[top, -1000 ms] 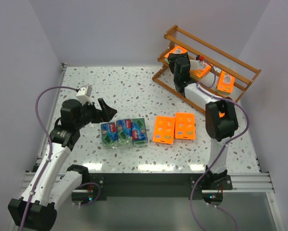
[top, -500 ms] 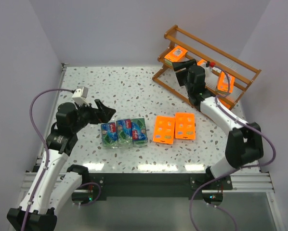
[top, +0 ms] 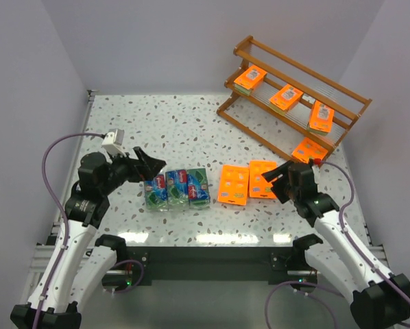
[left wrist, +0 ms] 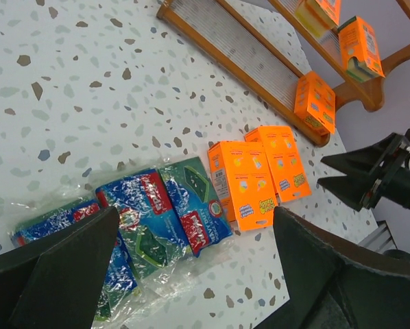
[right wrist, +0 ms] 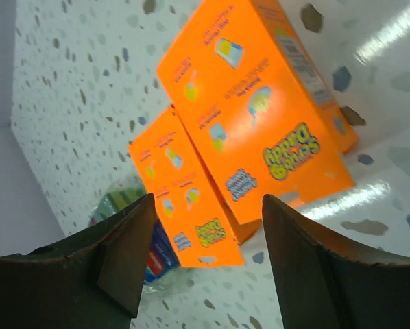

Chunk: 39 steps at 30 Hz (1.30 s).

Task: Place and organize the cleaning sponges onto the shelf

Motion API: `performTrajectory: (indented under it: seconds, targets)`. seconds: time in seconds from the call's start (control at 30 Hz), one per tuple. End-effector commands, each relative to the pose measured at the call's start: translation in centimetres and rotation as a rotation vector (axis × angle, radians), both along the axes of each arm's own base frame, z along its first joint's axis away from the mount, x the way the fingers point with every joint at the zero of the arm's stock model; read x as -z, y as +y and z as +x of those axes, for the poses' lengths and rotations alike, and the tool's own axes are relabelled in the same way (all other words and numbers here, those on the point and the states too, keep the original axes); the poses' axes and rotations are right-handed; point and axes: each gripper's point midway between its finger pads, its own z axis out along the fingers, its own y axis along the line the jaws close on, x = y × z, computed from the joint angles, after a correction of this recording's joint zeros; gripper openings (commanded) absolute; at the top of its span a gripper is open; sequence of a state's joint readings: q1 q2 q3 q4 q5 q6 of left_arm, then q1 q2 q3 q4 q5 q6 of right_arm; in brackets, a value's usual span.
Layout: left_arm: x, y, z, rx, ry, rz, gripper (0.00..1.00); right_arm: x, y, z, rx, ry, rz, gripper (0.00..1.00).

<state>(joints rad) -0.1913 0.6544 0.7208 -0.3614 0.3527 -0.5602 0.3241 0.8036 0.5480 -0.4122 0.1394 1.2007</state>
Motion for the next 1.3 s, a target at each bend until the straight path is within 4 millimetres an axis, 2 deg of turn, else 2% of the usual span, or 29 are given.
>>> performTrajectory:
  seconds: [0.0,0.13,0.33,0.43,0.5,0.53,0.57,0.63,0.8,0.83,0.87,0.93,0.97,1.03,1.2,1.23,1.27]
  targets:
    - [-0.6,-0.8,-0.3,0.040,-0.014,-0.032,1.00,2.5,-0.2,-2.9,0.010,0.086,0.042,0.68]
    - [-0.4,-1.0,-0.3,0.057,-0.005,-0.033,1.00,5.1,-0.3,-4.3,0.028,0.149,0.066,0.68]
    - [-0.6,-0.9,-0.4,0.052,-0.004,-0.029,1.00,7.4,-0.4,-4.9,0.044,0.200,0.082,0.68]
    - [-0.5,-0.8,-0.4,0.049,0.000,-0.026,1.00,8.3,-1.3,-4.4,0.092,0.179,0.069,0.67]
    - [-0.5,-0.8,-0.5,0.045,-0.001,-0.022,1.00,7.7,-1.5,-3.1,0.120,0.097,0.101,0.66]
    - [-0.5,-0.7,-0.4,0.043,0.001,-0.023,1.00,8.4,-1.8,-3.0,0.143,0.088,0.112,0.65]
    - [-0.6,-0.8,-0.5,0.046,-0.001,-0.027,1.00,7.5,-1.7,-2.0,0.149,0.025,0.144,0.64]
    - [-0.7,-0.9,-0.4,0.050,0.001,-0.034,1.00,7.8,-2.2,-1.7,0.178,0.017,0.163,0.62]
    - [-0.7,-0.9,-0.4,0.050,0.000,-0.029,1.00,7.7,-3.2,-0.4,0.248,-0.043,0.195,0.43]
    - [-0.7,-0.9,-0.4,0.050,-0.001,-0.028,1.00,7.9,-3.4,-0.4,0.258,-0.047,0.199,0.36]
    - [-0.7,-0.9,-0.4,0.050,-0.001,-0.028,1.00,7.3,-3.2,0.2,0.256,-0.081,0.215,0.32]
    - [-0.6,-0.9,-0.4,0.049,0.004,-0.030,1.00,7.5,-3.1,0.5,0.254,-0.066,0.214,0.22]
    - [-0.6,-0.9,-0.4,0.052,0.005,-0.032,1.00,7.2,-2.9,0.9,0.245,-0.082,0.220,0.10]
    - [-0.6,-1.0,-0.4,0.056,0.004,-0.034,1.00,7.1,-2.2,1.1,0.219,-0.073,0.250,0.00]
    - [-0.9,-0.8,-0.5,0.049,-0.010,-0.026,1.00,3.2,-0.3,2.1,0.159,-0.160,0.385,0.00]
    - [-0.9,-0.8,-0.5,0.047,-0.010,-0.024,1.00,1.4,-0.1,2.4,0.149,-0.207,0.412,0.00]
    - [-0.9,-0.7,-0.6,0.047,-0.012,-0.023,1.00,0.5,-0.1,2.5,0.150,-0.230,0.429,0.00]
